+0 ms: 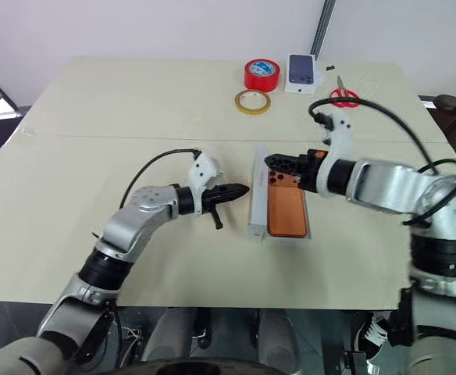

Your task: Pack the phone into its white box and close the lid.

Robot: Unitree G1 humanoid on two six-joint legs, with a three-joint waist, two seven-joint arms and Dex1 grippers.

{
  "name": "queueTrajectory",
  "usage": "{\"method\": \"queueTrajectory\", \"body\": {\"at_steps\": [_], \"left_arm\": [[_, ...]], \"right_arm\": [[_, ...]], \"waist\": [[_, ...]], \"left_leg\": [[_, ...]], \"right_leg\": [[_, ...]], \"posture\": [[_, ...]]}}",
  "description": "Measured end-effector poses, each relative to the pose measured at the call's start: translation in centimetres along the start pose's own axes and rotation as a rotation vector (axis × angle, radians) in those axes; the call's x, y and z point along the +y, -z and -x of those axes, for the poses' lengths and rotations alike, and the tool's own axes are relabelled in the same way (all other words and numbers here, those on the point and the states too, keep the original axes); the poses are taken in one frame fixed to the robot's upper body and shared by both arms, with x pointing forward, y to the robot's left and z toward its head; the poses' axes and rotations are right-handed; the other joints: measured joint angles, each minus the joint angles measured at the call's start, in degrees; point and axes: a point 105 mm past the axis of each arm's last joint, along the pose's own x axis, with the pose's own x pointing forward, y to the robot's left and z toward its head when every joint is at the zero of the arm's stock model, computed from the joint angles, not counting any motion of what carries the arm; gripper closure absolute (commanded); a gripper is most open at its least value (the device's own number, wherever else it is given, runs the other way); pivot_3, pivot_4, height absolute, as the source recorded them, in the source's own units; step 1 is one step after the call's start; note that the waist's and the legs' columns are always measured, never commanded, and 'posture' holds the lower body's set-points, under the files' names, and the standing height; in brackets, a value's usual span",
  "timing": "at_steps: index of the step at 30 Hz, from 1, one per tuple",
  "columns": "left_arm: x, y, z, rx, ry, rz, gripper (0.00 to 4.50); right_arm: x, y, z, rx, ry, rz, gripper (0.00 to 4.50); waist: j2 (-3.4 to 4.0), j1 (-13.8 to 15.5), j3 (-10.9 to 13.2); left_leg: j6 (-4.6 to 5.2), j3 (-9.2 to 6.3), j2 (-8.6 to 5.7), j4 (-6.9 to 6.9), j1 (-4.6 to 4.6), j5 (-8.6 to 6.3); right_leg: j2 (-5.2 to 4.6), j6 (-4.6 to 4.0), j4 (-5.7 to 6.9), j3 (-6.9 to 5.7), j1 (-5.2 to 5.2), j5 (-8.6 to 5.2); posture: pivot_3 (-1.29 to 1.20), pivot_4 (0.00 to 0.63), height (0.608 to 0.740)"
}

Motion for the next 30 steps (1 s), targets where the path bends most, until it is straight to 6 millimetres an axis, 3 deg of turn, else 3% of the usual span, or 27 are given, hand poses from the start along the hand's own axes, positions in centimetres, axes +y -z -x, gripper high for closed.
{"method": "queueTrajectory", "body": {"at_steps": [2,4,6,9,14,19,23,30], "left_arm": [[-0.4,0.1,-0.8,0.015,0.021,-0.003,4.50],[-0.7,0.2,-1.4,0.019,0.033,0.001,4.50],[-1.1,0.4,-1.8,0.028,0.044,-0.002,4.50],[-1.0,0.6,-2.0,0.026,0.028,0.016,4.50],[1.4,-0.2,-0.5,-0.008,-0.092,0.093,4.50],[3.4,0.1,2.3,0.066,-0.199,0.109,4.50],[3.0,2.2,2.8,0.189,-0.194,0.105,4.50],[0.3,3.1,0.0,0.234,-0.091,0.115,4.50]], "right_arm": [[-1.2,0.0,0.3,0.022,0.058,0.054,1.49],[-2.4,0.2,0.3,0.048,0.116,0.123,2.02],[-3.4,0.3,0.4,0.067,0.176,0.209,2.84],[-4.4,0.3,0.5,0.088,0.230,0.345,4.46],[-5.8,-0.1,0.6,0.102,0.332,0.698,4.46],[-6.6,2.1,-0.3,0.190,0.275,0.856,4.46],[-6.2,2.6,-0.8,0.208,0.231,0.891,4.46],[-6.0,3.6,-1.4,0.238,0.185,0.908,4.46]], "waist": [[0.00,0.01,0.00],[0.00,0.02,0.00],[0.00,0.06,0.00],[0.00,0.06,0.00],[0.00,0.03,0.00],[0.00,0.02,0.00],[-0.01,0.21,0.01],[-0.01,0.17,0.01]], "left_leg": [[0.00,0.01,0.00,0.02,0.00,0.00],[0.00,0.02,0.01,0.02,0.00,0.00],[0.00,0.01,0.01,0.02,-0.03,0.00],[0.00,0.01,0.03,0.04,-0.06,0.00],[0.00,0.00,0.02,0.05,-0.07,0.00],[-0.01,0.02,0.02,0.05,-0.06,0.00],[-0.01,0.02,0.01,0.08,-0.06,0.00],[-0.01,0.04,-0.03,0.11,-0.08,0.00]], "right_leg": [[0.03,-0.04,0.00,0.00,0.00,-0.01],[0.01,-0.04,0.00,0.02,-0.02,-0.01],[-0.01,-0.03,-0.01,0.02,-0.04,-0.01],[-0.04,-0.03,-0.01,0.02,-0.07,-0.01],[-0.05,-0.03,-0.01,0.01,-0.09,-0.02],[-0.04,-0.01,0.00,0.02,-0.10,-0.01],[-0.06,-0.03,0.00,0.01,-0.08,-0.02],[-0.13,-0.04,-0.04,0.01,-0.05,-0.02]], "posture": [[0.00,0.150,0.740],[0.00,0.150,0.740],[0.00,0.150,0.740],[0.00,0.150,0.740],[0.00,0.150,0.740],[0.00,0.150,0.740],[0.00,0.150,0.740],[0.00,0.150,0.740]]}}
